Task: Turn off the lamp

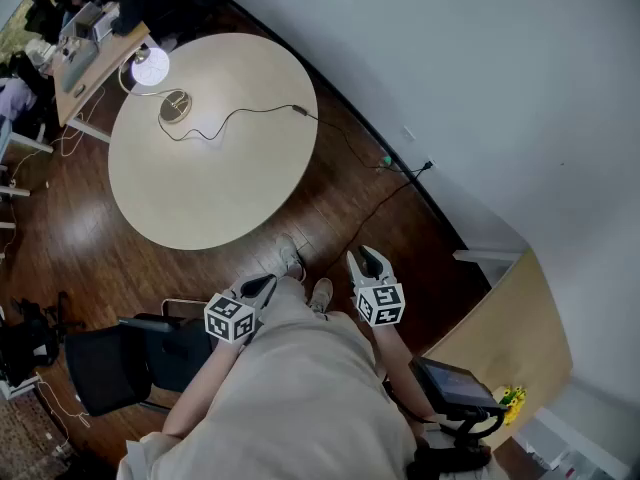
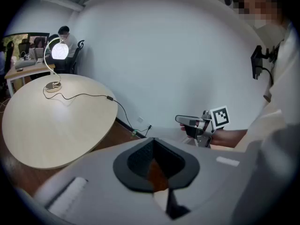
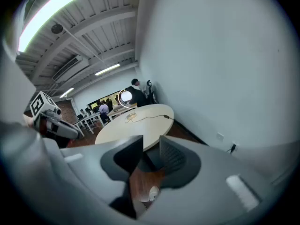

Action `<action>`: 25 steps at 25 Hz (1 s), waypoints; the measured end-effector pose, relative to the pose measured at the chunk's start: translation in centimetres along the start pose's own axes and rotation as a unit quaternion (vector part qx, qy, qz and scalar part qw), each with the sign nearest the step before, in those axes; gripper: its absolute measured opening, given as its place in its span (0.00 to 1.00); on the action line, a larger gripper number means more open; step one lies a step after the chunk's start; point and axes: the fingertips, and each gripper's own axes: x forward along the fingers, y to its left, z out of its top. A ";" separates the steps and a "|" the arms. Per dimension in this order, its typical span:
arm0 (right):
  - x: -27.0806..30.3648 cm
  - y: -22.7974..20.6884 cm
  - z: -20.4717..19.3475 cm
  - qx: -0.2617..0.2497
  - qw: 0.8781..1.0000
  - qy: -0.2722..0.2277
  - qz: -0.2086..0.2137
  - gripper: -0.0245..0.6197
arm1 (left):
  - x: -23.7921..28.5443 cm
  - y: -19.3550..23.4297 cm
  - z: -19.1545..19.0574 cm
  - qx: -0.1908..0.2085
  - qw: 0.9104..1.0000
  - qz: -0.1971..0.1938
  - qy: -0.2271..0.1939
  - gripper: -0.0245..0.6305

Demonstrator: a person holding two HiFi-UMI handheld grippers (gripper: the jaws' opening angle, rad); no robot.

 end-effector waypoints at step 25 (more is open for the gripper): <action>15.6 5.0 9.9 -0.025 0.999 0.026 -0.001 0.21 | 3.6 14.3 14.0 0.039 0.998 -0.046 0.000 0.04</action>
